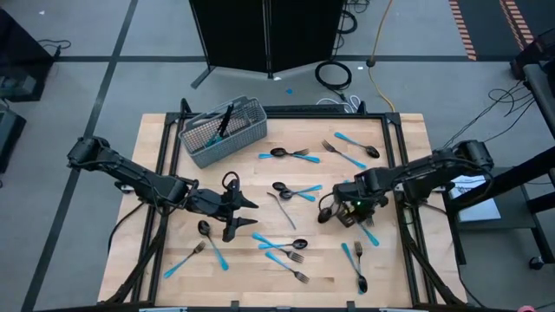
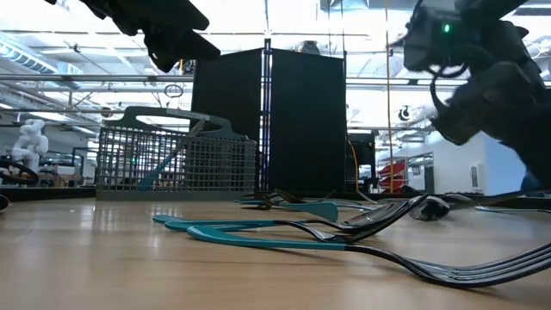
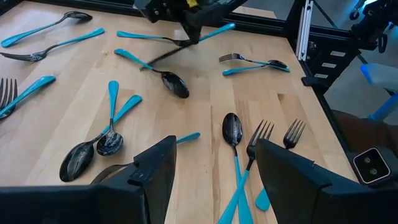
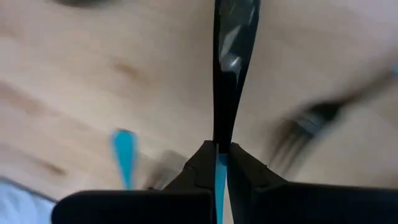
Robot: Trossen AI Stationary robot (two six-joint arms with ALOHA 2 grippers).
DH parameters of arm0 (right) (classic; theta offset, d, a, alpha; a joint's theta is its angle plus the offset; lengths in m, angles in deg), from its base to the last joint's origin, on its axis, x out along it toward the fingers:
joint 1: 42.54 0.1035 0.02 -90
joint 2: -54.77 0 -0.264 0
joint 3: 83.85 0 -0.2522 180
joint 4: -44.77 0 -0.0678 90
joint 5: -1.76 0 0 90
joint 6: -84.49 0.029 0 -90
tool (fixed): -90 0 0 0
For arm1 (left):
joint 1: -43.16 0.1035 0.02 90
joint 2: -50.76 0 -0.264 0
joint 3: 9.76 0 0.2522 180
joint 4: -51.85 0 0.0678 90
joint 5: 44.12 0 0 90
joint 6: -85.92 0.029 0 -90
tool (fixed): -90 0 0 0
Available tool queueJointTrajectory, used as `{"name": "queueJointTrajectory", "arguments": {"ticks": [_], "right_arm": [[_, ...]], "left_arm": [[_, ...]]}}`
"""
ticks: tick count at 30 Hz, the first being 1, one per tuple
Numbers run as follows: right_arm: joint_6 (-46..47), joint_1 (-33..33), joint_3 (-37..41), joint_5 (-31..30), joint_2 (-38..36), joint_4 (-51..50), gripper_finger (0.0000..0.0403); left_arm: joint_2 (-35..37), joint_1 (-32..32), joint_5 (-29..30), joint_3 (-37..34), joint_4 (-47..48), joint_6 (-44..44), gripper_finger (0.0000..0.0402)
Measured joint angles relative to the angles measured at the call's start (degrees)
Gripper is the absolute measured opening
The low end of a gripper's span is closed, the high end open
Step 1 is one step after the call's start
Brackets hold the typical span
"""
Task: Sort silverware
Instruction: Put the blue knife into the silverware rack
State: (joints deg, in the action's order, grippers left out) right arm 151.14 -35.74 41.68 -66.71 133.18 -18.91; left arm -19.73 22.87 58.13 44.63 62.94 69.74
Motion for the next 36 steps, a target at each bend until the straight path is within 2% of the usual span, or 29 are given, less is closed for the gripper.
{"name": "queueJointTrajectory", "arguments": {"ticks": [5, 13, 24, 26, 30, 36], "right_arm": [[-1.6, -2.8, 0.0, -0.4, 0.0, -9.7, 0.0004], [-1.8, -3.2, -0.9, -5.9, -1.2, -9.2, 0.0004], [4.5, 6.4, -13.6, -10.1, -4.8, -20.1, 0.0004], [4.0, 7.9, -16.6, -14.2, -4.9, -18.2, 0.0004], [-4.5, 10.3, -21.2, -23.4, -4.9, -8.6, 0.0004], [-22.6, 11.5, -22.7, -29.1, -4.8, 10.2, 0.0004]], "left_arm": [[0.0, 0.0, 0.0, 0.0, 0.1, 0.5, 0.0217], [0.0, 0.0, 0.0, 0.0, 0.5, 2.1, 0.0217], [-0.1, -0.1, 0.1, 0.0, -5.9, 7.4, 0.0217], [-1.7, -0.1, 1.2, -0.2, -13.1, 9.5, 0.0217], [-9.6, 0.5, 1.9, -2.4, -33.7, 12.3, 0.0217], [-21.7, 2.1, 1.8, -2.8, -55.8, 12.0, 0.0217]]}}
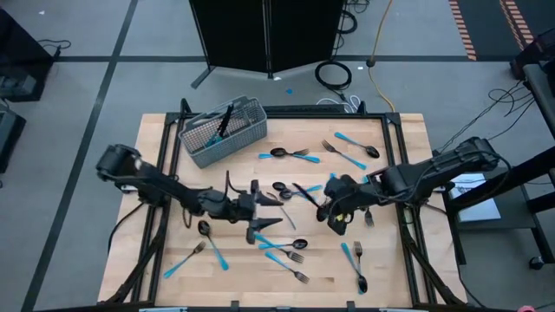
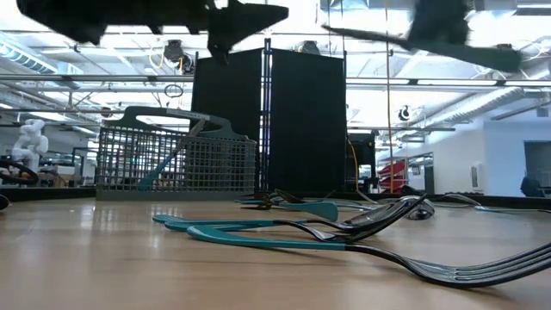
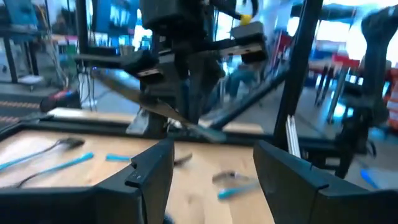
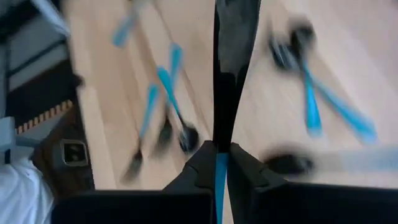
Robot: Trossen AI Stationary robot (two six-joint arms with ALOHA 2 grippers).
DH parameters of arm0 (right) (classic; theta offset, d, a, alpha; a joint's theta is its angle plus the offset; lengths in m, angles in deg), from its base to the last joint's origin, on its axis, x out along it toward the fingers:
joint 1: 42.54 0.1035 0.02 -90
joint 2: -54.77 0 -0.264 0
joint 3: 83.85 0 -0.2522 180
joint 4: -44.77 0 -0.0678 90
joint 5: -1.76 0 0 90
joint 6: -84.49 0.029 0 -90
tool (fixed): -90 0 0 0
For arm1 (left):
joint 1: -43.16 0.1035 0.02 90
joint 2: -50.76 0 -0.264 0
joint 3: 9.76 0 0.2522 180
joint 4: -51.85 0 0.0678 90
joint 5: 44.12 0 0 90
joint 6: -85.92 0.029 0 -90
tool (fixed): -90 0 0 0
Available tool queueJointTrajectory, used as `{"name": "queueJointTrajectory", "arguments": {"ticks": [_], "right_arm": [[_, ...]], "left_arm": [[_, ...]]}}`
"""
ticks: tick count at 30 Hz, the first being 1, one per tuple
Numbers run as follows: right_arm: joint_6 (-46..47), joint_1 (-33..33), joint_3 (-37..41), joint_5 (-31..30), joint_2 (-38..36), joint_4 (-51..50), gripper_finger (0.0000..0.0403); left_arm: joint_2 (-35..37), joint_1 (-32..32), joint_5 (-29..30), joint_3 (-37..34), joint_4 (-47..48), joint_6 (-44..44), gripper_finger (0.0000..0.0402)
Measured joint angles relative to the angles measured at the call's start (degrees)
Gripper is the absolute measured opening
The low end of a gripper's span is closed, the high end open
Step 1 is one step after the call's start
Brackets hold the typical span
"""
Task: Sort silverware
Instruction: Put the blue knife into the silverware rack
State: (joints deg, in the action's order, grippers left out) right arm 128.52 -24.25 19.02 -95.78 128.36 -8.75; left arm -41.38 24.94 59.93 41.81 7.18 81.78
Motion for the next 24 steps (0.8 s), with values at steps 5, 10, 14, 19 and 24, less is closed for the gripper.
{"name": "queueJointTrajectory", "arguments": {"ticks": [5, 10, 14, 19, 24], "right_arm": [[-11.5, -0.3, 0.0, -0.3, 0.0, 9.3, 0.0004], [-17.7, -0.3, 0.0, -0.3, 0.3, 15.5, 0.0004], [-19.7, -0.5, 0.0, 0.0, 1.1, 18.5, 0.0004], [-20.7, -1.3, 0.0, 0.1, 2.5, 19.0, 0.0004], [-21.8, -2.1, 0.0, 0.1, 3.4, 20.3, 0.0004]], "left_arm": [[-7.0, 1.5, -0.3, 0.0, -13.7, -2.9, 0.0217], [-10.5, 3.1, -0.6, 0.0, -21.4, -3.0, 0.0217], [-11.7, 4.4, -6.3, 1.1, -22.3, -2.8, 0.0217], [-11.7, 5.1, -8.0, 2.4, -22.3, -2.5, 0.0217], [-11.7, 5.2, -9.1, 3.7, -21.8, -1.1, 0.0217]]}}
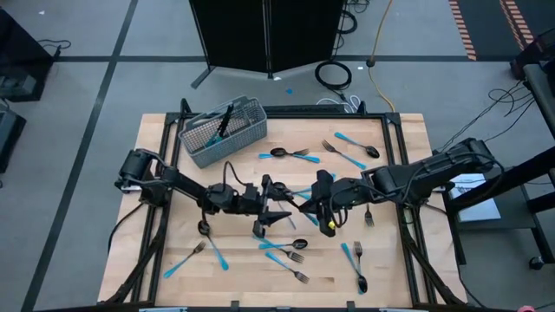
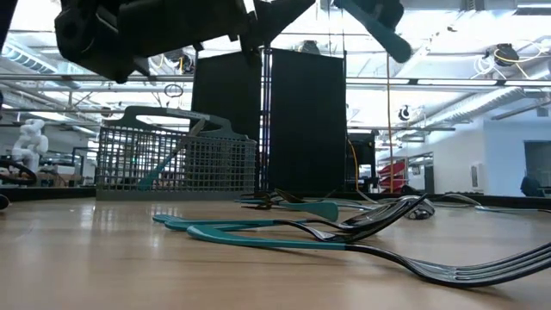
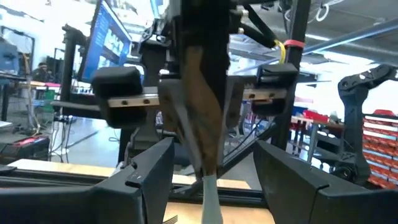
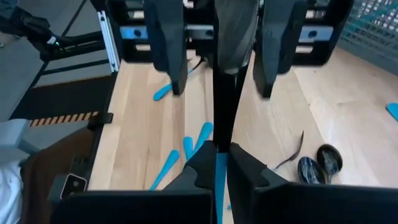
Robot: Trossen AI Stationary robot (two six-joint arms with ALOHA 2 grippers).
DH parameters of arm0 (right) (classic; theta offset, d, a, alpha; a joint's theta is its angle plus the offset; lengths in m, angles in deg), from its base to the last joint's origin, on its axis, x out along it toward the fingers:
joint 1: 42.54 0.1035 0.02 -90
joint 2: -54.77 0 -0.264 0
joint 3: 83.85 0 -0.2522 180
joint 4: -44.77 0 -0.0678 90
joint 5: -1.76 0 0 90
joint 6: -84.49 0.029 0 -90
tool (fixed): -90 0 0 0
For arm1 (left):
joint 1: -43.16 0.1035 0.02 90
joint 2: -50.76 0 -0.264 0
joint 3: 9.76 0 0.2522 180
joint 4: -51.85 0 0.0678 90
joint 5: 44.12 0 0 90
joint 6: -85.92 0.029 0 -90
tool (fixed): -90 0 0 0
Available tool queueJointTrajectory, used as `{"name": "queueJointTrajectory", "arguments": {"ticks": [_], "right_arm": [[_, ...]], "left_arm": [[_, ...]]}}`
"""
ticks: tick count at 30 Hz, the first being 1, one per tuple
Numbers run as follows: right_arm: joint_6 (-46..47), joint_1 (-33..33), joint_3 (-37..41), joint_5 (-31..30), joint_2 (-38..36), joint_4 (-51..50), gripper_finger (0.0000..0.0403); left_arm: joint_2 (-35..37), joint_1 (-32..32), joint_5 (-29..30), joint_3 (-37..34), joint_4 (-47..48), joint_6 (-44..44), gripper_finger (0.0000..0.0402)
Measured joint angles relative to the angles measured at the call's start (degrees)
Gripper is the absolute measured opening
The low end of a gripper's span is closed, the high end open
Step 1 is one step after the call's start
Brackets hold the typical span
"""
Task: Sort silverware
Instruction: Put the blue knife into the silverware rack
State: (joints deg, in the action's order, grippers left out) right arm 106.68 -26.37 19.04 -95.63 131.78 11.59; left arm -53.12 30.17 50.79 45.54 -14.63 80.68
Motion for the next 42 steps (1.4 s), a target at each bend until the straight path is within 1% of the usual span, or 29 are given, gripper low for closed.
{"name": "queueJointTrajectory", "arguments": {"ticks": [5, 13, 25, 30, 32, 35, 37, 41, 42], "right_arm": [[-1.9, -0.4, 0.0, 0.1, 0.0, 1.8, 0.0004], [-2.6, -1.6, 0.0, 0.2, 0.2, 2.5, 0.0004], [-3.4, -3.0, 0.0, 0.2, 0.2, 2.4, 0.0004], [-3.5, -3.0, 0.0, 0.2, 0.2, 2.4, 0.0004], [-3.7, -3.0, 0.0, 0.2, 0.2, 2.5, 0.0004], [-3.9, -3.0, 0.0, 0.2, 0.2, 2.7, 0.0004], [-3.9, -3.0, 0.0, 0.2, 0.2, 2.9, 0.0004], [-4.3, -3.0, 0.0, 0.2, 0.2, 2.7, 0.0004], [-4.3, -2.9, 0.0, 0.3, 0.1, 2.7, 0.0004]], "left_arm": [[0.0, 0.3, -0.2, 0.0, 0.9, -0.2, 0.0217], [0.0, 0.9, 1.3, 0.1, 1.2, -0.3, 0.0217], [0.0, 1.9, 1.5, 3.0, 1.9, -0.3, 0.0217], [0.0, 2.1, 1.1, 3.7, 4.8, -0.3, 0.021], [0.0, 2.1, 1.1, 3.9, 6.0, -0.3, 0.0193], [0.0, 2.1, 1.0, 4.0, 6.5, -0.3, 0.0153], [0.0, 2.1, 1.0, 4.0, 6.4, 0.0, 0.0117], [0.0, 2.1, 0.9, 4.0, 5.9, 1.5, 0.0032], [0.0, 2.1, 0.8, 4.0, 5.8, 1.9, 0.002]]}}
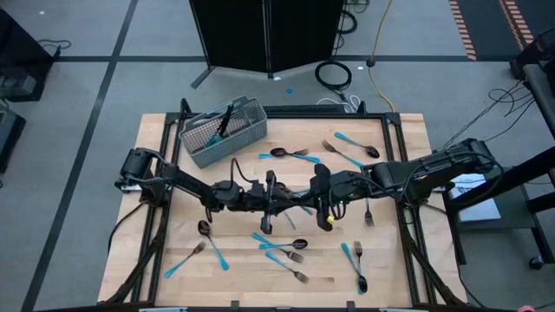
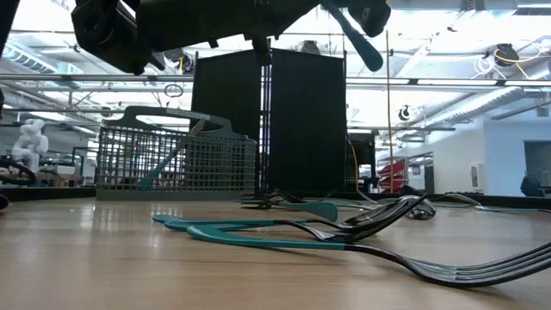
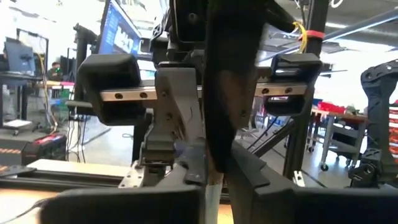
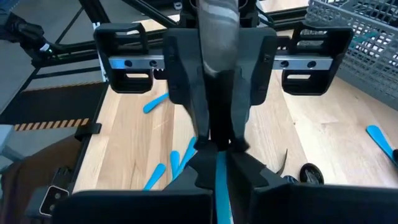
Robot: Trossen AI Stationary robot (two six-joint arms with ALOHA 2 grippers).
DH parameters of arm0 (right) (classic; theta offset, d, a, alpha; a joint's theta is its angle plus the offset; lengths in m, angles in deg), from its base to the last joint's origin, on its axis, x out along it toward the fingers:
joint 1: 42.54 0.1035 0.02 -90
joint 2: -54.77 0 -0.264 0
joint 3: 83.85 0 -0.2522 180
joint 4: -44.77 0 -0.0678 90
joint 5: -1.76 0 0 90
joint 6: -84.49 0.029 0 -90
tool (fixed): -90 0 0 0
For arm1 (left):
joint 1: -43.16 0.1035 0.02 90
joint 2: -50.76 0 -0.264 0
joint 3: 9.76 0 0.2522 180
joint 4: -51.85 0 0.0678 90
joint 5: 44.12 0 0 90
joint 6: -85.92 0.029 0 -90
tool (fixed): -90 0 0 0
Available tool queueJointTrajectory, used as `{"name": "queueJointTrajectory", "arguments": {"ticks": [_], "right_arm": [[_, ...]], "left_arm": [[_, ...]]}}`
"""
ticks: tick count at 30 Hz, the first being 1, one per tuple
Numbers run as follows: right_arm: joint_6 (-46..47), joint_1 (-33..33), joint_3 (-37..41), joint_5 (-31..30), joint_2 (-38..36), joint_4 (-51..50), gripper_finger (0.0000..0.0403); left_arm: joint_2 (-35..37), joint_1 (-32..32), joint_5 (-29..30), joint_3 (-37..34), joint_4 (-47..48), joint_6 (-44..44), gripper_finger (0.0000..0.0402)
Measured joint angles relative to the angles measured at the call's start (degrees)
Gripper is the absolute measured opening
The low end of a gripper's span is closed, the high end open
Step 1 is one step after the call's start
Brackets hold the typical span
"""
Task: Sort silverware
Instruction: Put the blue knife into the silverware rack
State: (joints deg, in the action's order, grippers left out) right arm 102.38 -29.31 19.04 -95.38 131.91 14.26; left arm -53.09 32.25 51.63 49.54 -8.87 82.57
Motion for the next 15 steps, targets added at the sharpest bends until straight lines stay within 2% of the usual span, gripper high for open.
{"name": "queueJointTrajectory", "arguments": {"ticks": [15], "right_arm": [[-2.9, -0.1, -0.1, -0.9, -0.2, -2.1, 0.0004]], "left_arm": [[1.4, 0.1, 0.9, 0.0, 1.9, 2.0, 0.0016]]}}
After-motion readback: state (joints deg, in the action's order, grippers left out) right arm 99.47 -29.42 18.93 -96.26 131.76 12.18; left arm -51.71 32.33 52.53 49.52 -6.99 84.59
